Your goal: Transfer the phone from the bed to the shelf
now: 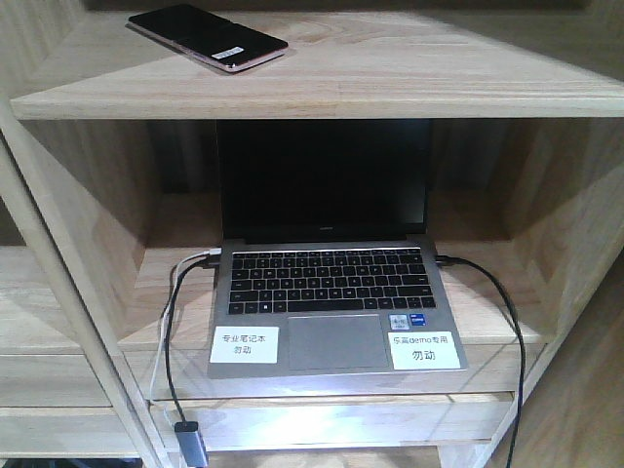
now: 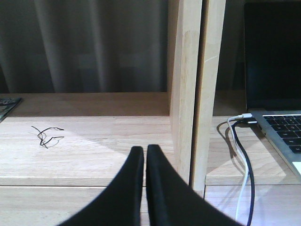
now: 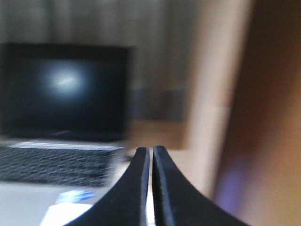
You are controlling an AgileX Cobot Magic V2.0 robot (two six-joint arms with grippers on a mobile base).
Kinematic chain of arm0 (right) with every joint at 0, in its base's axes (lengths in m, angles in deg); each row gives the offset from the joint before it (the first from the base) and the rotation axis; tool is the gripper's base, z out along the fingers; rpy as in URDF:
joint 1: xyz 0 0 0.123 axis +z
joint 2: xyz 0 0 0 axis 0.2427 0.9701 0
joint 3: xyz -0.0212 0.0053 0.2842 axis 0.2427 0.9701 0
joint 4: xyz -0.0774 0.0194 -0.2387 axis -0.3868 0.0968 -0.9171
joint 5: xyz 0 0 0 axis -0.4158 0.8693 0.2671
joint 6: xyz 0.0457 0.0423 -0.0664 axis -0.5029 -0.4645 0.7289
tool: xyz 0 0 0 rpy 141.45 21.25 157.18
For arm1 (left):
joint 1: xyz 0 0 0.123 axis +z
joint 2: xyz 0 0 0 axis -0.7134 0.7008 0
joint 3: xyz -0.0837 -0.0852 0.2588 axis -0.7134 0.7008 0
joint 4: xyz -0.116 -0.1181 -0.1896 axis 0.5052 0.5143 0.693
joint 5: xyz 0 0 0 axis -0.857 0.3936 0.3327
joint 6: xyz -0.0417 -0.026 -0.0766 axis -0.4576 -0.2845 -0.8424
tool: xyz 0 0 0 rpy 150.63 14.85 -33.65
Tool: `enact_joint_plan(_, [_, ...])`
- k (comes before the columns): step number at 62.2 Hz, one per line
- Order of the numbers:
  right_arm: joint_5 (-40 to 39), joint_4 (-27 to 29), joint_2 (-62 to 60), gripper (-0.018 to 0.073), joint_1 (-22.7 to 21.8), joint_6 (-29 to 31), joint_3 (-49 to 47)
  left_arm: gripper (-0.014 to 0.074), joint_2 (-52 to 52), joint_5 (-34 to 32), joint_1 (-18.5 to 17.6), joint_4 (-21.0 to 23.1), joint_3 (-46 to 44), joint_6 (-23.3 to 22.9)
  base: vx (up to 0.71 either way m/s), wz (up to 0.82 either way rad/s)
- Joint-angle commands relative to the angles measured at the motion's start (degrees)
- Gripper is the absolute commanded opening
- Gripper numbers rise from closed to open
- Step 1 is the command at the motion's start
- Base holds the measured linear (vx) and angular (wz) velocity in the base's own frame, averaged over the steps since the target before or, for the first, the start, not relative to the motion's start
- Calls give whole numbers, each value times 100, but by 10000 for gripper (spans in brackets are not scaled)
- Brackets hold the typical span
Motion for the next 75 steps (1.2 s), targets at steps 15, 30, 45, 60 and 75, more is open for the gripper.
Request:
enact_joint_plan(15, [-703,271,-848,-5,-515,69,1021,1,-48,-399,2,53,41,0,0,0])
enact_joint_plan(30, [-1415,197,-840,-5,-500,148,1492,1,-48,-399,2,53,41,0,0,0])
enact_joint_plan(45, [-1538,208,-840,-5,-500,206,1492,1,-48,-399,2,53,41,0,0,0])
enact_joint_plan(60, [-1834,208,-840,-5,-500,206,1492,1,-48,-399,2,53,41,0,0,0])
enact_joint_plan(75, [-1808,208,-840,-5,-495,206,1492,1,-48,-399,2,53,41,0,0,0])
